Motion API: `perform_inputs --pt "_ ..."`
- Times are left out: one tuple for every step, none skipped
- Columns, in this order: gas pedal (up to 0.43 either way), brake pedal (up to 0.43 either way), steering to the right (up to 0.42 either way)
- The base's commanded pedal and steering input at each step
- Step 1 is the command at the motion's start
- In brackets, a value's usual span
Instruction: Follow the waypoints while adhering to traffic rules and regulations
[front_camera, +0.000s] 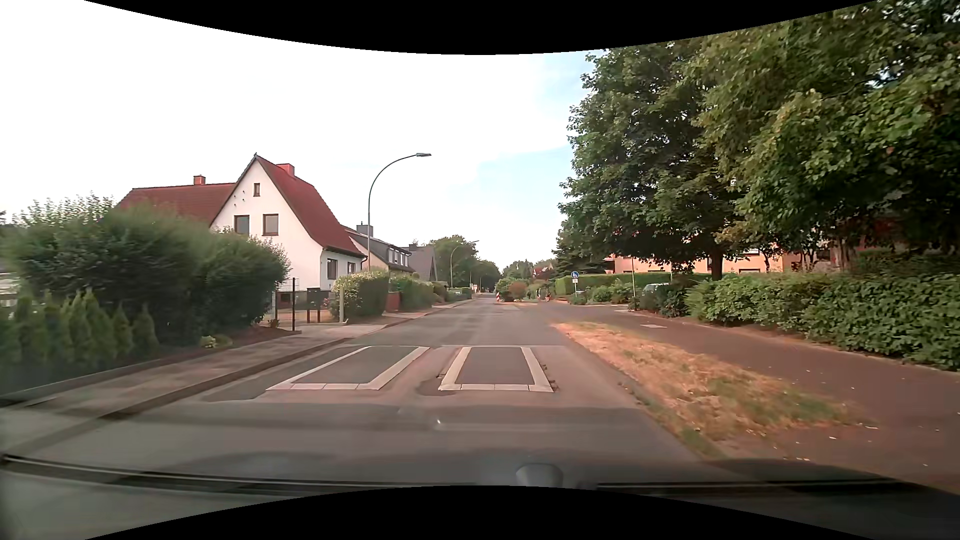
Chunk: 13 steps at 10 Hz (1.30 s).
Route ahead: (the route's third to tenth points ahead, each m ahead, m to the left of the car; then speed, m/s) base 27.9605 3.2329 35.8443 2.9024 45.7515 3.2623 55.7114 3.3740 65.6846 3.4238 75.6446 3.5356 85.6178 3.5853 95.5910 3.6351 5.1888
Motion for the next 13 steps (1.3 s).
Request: perform_inputs --pt "0.067 0.0 0.003" --pt "0.067 0.0 0.001" --pt "0.067 0.0 0.0" --pt "0.067 0.0 0.002" --pt "0.067 0.0 0.001" --pt "0.067 0.0 0.0" --pt "0.067 0.0 -0.001" --pt "0.067 0.0 -0.001" --pt "0.067 0.0 -0.001" --pt "0.067 0.0 -0.001" --pt "0.067 0.0 -0.004" --pt "0.098 0.0 -0.01" --pt "0.087 0.0 -0.013"
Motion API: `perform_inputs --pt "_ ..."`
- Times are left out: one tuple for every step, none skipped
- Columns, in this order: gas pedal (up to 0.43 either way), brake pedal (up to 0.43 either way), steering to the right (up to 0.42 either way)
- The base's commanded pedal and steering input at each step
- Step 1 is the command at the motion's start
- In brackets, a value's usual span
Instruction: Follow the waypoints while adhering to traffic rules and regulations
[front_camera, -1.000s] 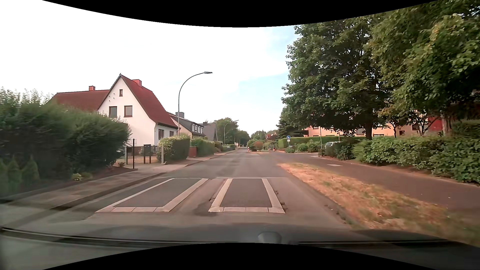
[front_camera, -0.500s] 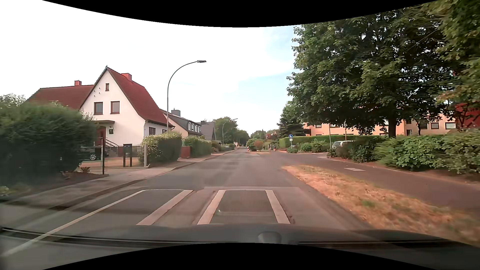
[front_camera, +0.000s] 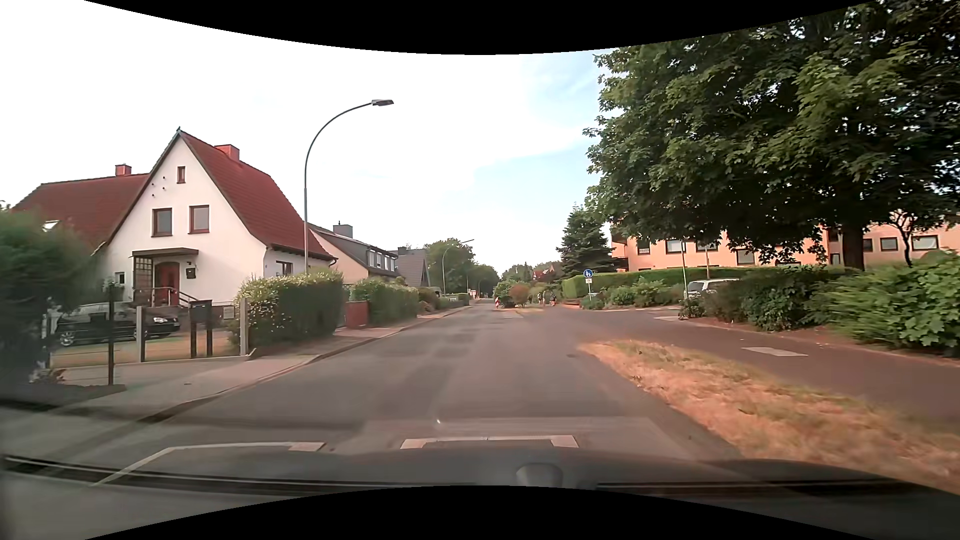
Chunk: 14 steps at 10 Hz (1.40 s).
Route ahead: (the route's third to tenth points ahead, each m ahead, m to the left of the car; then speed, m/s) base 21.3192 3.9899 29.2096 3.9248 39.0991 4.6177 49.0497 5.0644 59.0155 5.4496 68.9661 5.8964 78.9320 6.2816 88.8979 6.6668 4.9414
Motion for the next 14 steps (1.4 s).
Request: perform_inputs --pt "0.087 0.0 -0.009" --pt "0.087 0.0 -0.008" --pt "0.079 0.0 -0.02" --pt "0.079 0.0 -0.031" --pt "0.079 0.0 -0.037" --pt "0.079 0.0 -0.033" --pt "0.079 0.0 -0.026" --pt "0.079 0.0 -0.021" --pt "0.067 0.0 -0.013" --pt "0.079 0.0 -0.011" --pt "0.098 0.0 -0.014" --pt "0.087 0.0 -0.016" --pt "0.087 0.0 -0.016" --pt "0.087 0.0 -0.016"
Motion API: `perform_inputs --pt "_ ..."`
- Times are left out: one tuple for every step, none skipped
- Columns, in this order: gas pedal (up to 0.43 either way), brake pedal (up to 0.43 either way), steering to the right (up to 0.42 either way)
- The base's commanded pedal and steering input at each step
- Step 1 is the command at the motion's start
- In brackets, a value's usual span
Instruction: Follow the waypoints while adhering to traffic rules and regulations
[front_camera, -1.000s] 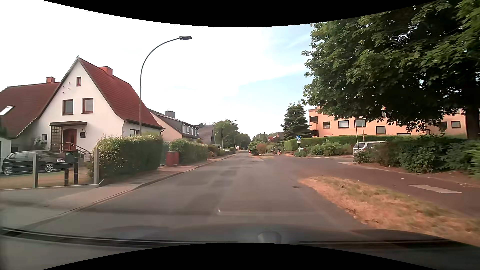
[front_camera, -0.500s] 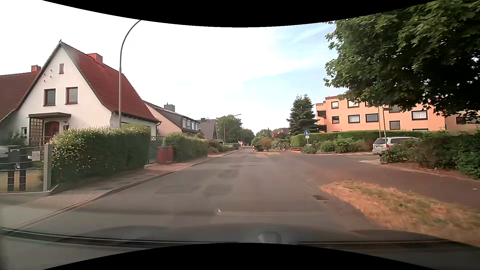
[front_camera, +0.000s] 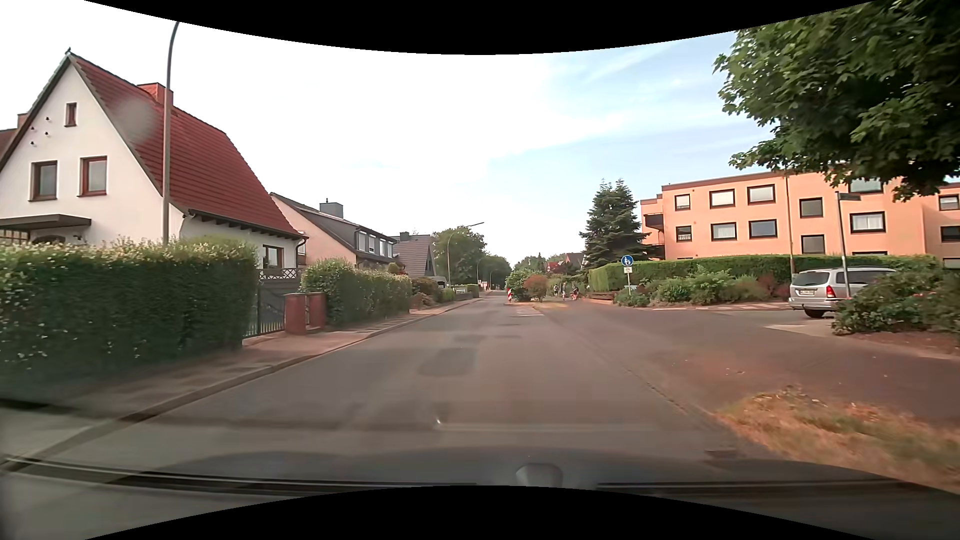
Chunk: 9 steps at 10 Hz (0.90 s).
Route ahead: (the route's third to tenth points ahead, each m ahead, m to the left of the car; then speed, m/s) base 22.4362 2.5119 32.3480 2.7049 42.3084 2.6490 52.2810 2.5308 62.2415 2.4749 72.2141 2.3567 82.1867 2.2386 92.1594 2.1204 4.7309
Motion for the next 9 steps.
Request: perform_inputs --pt "0.098 0.0 -0.014" --pt "0.098 0.0 -0.012" --pt "0.11 0.0 -0.013" --pt "0.138 0.0 -0.014" --pt "0.177 0.0 -0.009" --pt "0.177 0.0 -0.005" --pt "0.177 0.0 -0.001" --pt "0.177 0.0 0.002" --pt "0.15 0.0 0.001"
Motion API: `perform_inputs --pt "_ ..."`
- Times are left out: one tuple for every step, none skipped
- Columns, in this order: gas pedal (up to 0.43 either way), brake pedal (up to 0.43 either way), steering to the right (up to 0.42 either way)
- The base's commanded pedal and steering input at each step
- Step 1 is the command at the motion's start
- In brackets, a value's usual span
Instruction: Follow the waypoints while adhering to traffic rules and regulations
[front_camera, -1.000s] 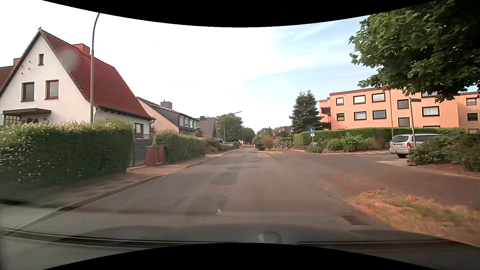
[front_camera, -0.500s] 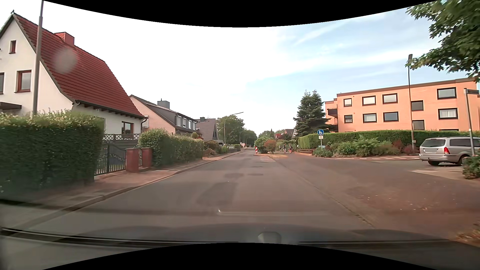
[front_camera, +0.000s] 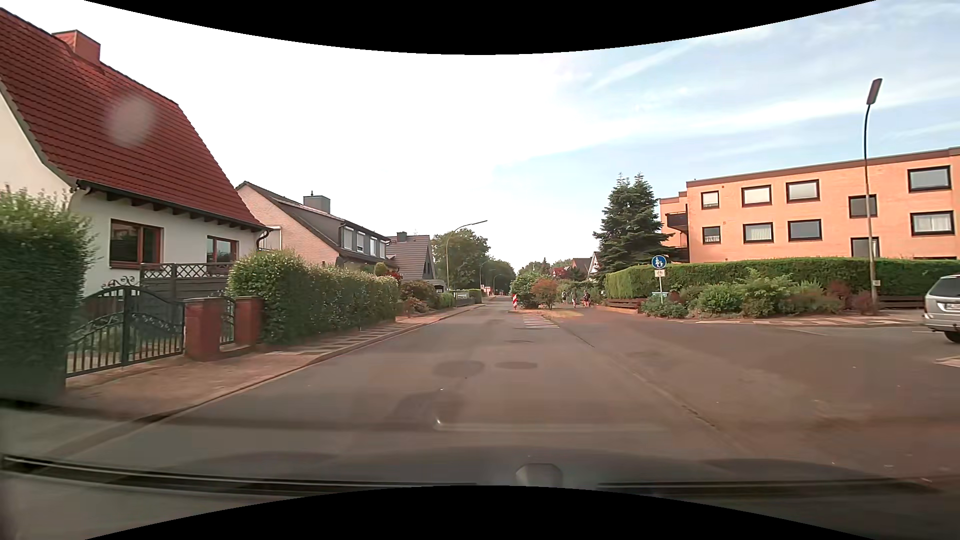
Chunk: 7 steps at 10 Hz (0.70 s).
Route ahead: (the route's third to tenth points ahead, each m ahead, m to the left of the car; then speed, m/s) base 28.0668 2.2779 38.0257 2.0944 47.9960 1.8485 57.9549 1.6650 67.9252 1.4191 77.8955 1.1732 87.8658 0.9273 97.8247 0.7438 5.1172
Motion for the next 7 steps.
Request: perform_inputs --pt "0.13 0.0 -0.001" --pt "0.13 0.0 -0.003" --pt "0.13 0.0 -0.004" --pt "0.138 0.0 -0.006" --pt "0.138 0.0 -0.009" --pt "0.138 0.0 -0.011" --pt "0.15 0.0 -0.011"
